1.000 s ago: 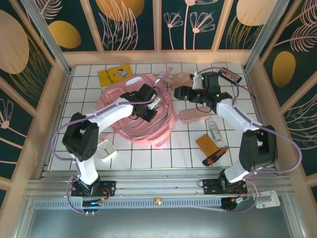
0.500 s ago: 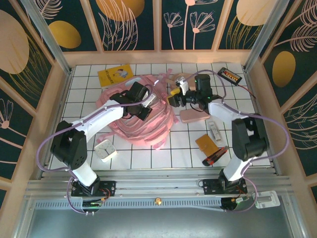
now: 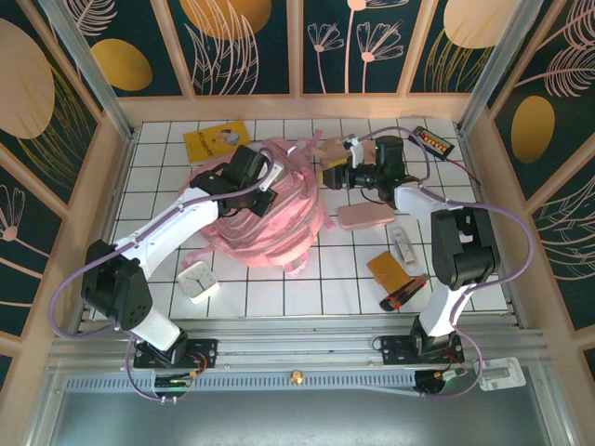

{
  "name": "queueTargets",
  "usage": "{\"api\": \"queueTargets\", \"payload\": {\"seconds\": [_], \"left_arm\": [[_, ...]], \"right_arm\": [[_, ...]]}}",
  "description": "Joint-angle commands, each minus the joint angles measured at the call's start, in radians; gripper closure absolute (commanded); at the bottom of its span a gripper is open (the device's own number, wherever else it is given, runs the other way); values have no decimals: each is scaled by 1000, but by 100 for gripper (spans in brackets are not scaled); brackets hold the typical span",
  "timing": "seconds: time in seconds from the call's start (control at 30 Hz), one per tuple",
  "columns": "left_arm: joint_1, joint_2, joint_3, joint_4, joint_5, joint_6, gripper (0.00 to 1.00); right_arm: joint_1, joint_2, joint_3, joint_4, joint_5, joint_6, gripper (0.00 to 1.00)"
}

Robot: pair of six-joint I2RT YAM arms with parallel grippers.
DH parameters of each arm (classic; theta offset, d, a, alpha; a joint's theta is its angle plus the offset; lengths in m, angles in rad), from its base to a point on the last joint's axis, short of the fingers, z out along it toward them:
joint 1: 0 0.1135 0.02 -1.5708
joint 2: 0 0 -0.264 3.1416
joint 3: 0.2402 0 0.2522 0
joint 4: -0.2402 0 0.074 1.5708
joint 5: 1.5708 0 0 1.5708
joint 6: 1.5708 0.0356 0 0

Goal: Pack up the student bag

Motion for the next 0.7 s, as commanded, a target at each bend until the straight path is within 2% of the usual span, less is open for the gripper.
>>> {"api": "queueTargets", "payload": {"seconds": [0.0,0.1,0.17,0.23,0.33,0.4,0.47,0.53,0.67], "left_arm": [[16,-76,70,62,3,46,100],[17,-119,38,94,58,128,100],[17,-177,-18,140,94,230,100],[18,-251,-88,206,88,321,100],[32,-353,-163,293,107,427,100],[61,-354,-122,252,184,434,100],[90,-316,-46,162,260,432,100],[93,-296,-17,124,276,458,100],[96,-310,-53,183,253,459,100]], "right_arm": [[-38,-13,-34,94,-41,110,36],[-47,-32,-64,125,-105,57,36],[-49,-53,-89,128,-123,2,37],[-53,-67,-117,136,-150,-51,37],[-39,-92,-121,6,-164,-274,37],[-30,-92,-105,-90,-167,-421,37],[-33,-79,-87,-124,-185,-469,37],[-33,-72,-84,-118,-219,-482,37],[-9,-61,-83,-143,-295,-511,37]]}}
